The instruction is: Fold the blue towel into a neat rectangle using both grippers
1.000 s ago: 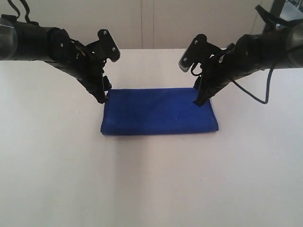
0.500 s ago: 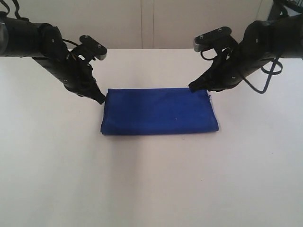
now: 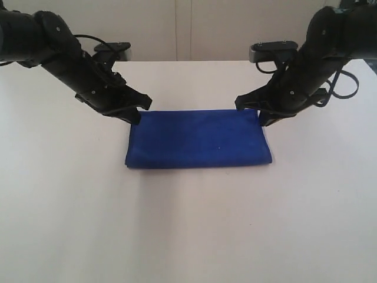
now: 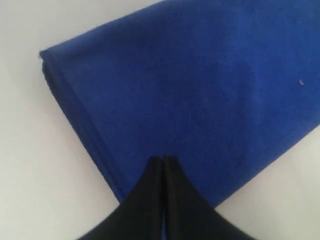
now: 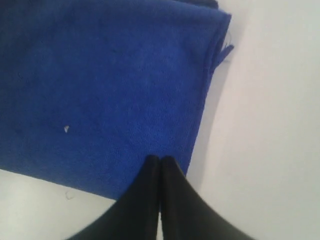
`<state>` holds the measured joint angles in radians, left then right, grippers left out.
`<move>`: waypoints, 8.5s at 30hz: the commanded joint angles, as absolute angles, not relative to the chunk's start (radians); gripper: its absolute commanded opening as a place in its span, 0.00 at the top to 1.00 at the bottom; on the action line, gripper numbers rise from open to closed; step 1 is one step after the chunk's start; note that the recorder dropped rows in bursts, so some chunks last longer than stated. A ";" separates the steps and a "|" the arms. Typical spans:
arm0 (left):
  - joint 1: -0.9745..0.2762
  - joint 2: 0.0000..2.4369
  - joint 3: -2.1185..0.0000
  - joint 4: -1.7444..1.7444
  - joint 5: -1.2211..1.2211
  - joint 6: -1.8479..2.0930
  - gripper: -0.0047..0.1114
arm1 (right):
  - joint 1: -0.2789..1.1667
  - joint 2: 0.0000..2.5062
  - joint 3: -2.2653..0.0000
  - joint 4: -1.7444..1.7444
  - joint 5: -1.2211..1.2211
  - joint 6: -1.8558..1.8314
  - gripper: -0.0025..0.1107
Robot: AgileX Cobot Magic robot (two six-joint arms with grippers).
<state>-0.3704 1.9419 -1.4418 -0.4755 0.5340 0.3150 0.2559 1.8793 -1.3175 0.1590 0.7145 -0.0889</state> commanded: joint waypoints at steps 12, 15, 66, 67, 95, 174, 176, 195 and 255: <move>-0.386 2.075 -1.443 -0.437 0.604 0.317 0.96 | 0.250 1.990 -1.325 0.161 0.752 -0.083 0.98; -0.386 2.086 -1.443 -0.431 0.604 0.322 0.96 | 0.250 2.012 -1.325 0.161 0.752 -0.083 0.98; -0.382 2.083 -1.443 -0.238 0.729 0.329 0.96 | 0.250 1.828 -1.283 0.097 0.702 -0.040 0.98; -0.382 2.081 -1.443 -0.238 0.736 0.324 0.96 | 0.250 1.828 -1.283 0.097 0.702 -0.040 0.98; -0.382 1.982 -1.449 -0.200 0.709 0.285 0.96 | 0.250 1.807 -1.283 0.099 0.662 0.005 0.98; -0.011 0.817 -0.603 -0.233 0.329 0.159 0.96 | 0.069 0.047 -0.343 0.091 0.431 -0.074 0.98; -0.011 0.817 -0.603 -0.233 0.329 0.159 0.96 | 0.069 0.032 -0.319 0.089 0.431 -0.074 0.98; -0.011 0.817 -0.603 -0.233 0.329 0.159 0.96 | 0.069 0.003 -0.302 0.073 0.431 -0.043 0.98; -0.011 0.811 -0.603 -0.231 0.324 0.159 0.96 | 0.069 0.000 0.000 0.071 0.339 -0.043 0.98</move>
